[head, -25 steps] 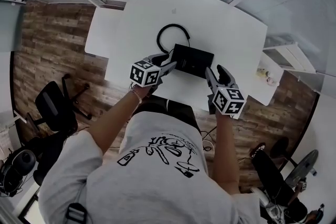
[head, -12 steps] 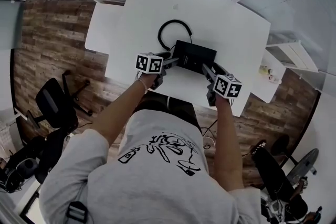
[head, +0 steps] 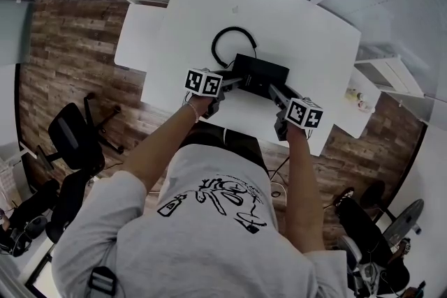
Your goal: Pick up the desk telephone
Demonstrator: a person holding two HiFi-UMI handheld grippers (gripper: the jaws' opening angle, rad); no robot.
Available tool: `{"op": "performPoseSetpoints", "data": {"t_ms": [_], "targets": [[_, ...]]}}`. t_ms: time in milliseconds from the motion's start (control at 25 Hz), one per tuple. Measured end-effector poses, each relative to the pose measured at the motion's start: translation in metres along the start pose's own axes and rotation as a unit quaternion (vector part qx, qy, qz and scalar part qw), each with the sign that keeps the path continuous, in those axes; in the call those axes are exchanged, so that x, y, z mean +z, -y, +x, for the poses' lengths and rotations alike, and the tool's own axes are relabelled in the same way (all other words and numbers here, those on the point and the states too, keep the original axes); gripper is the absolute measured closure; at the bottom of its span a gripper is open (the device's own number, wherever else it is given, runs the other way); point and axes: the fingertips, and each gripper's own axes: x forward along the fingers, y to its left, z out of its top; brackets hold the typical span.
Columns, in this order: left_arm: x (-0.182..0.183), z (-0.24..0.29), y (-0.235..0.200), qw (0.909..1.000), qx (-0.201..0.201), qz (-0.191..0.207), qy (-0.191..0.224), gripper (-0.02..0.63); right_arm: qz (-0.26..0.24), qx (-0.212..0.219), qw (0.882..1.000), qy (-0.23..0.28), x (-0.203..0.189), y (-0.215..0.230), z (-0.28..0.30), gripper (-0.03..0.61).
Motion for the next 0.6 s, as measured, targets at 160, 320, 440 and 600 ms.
{"op": "performPoseSetpoints", "data": {"t_ms": [160,320,440,600], "targets": [[0.002,-0.008,0.007,1.0000,-0.003,-0.002,0.004,0.397,0.008,0.009,1.000,0.010,0.005,-0.007,-0.006,0.372],[0.009,-0.020,0.018,0.9998,-0.001,0.005,0.020,0.397,0.003,0.019,1.000,0.021,0.015,-0.017,-0.014,0.373],[0.016,-0.031,0.026,0.9994,0.007,0.013,0.030,0.397,-0.004,0.025,0.999,0.030,0.024,-0.029,-0.024,0.373],[0.025,-0.046,0.040,0.9990,0.014,0.015,0.039,0.396,-0.017,0.033,0.998,0.040,0.037,-0.046,-0.035,0.373]]}}
